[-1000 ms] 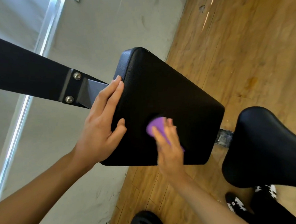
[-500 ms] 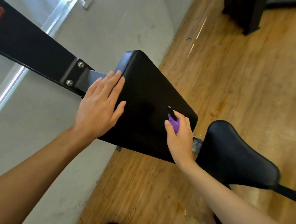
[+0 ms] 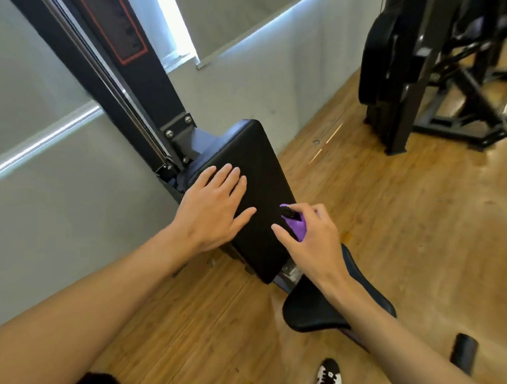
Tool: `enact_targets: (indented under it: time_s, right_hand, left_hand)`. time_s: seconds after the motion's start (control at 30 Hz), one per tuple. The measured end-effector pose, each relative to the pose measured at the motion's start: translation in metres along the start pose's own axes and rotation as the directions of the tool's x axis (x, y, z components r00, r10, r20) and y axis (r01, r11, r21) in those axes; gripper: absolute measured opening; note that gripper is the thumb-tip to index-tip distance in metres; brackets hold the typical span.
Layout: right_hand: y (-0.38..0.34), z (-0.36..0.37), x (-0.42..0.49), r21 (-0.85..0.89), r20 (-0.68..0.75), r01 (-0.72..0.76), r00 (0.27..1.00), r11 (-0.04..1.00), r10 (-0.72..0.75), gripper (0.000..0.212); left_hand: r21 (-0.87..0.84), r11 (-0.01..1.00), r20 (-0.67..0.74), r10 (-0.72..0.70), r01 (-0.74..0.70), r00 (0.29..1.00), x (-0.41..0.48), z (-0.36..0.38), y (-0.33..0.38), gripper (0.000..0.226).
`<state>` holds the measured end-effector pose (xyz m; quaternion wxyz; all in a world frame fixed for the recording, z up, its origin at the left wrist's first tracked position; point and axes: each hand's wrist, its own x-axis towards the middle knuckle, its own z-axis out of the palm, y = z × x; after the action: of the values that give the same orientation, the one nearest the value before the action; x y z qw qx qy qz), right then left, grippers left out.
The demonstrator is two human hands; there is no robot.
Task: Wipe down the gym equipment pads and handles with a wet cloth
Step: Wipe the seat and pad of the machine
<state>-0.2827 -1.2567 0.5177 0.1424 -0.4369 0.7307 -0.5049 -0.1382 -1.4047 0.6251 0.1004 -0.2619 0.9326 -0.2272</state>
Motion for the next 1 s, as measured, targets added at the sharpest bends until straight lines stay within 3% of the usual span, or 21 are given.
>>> enact_targets:
  time_s: [0.23, 0.53, 0.77, 1.0]
  right_hand:
    - [-0.023, -0.07, -0.062, -0.165, 0.027, 0.135, 0.991, 0.977, -0.132, 0.048]
    - [-0.064, -0.129, -0.11, -0.182, 0.167, 0.265, 0.957, 0.947, -0.236, 0.039]
    - [-0.118, -0.107, -0.122, -0.019, 0.356, 0.41, 0.855, 0.912, -0.377, 0.042]
    - [-0.168, -0.072, -0.165, 0.085, 0.501, 0.539, 0.704, 0.838, -0.504, 0.051]
  left_hand:
    - [-0.078, 0.988, -0.117, -0.138, 0.13, 0.983, -0.078, -0.076, 0.064, 0.086]
    - [-0.229, 0.942, -0.213, -0.296, 0.247, 0.931, -0.191, -0.115, 0.108, 0.078]
    - [-0.177, 0.885, -0.084, -0.449, 0.43, 0.89, -0.292, -0.116, 0.122, 0.074]
    - [-0.125, 0.765, 0.033, -0.633, 0.631, 0.774, -0.39, -0.122, 0.139, 0.073]
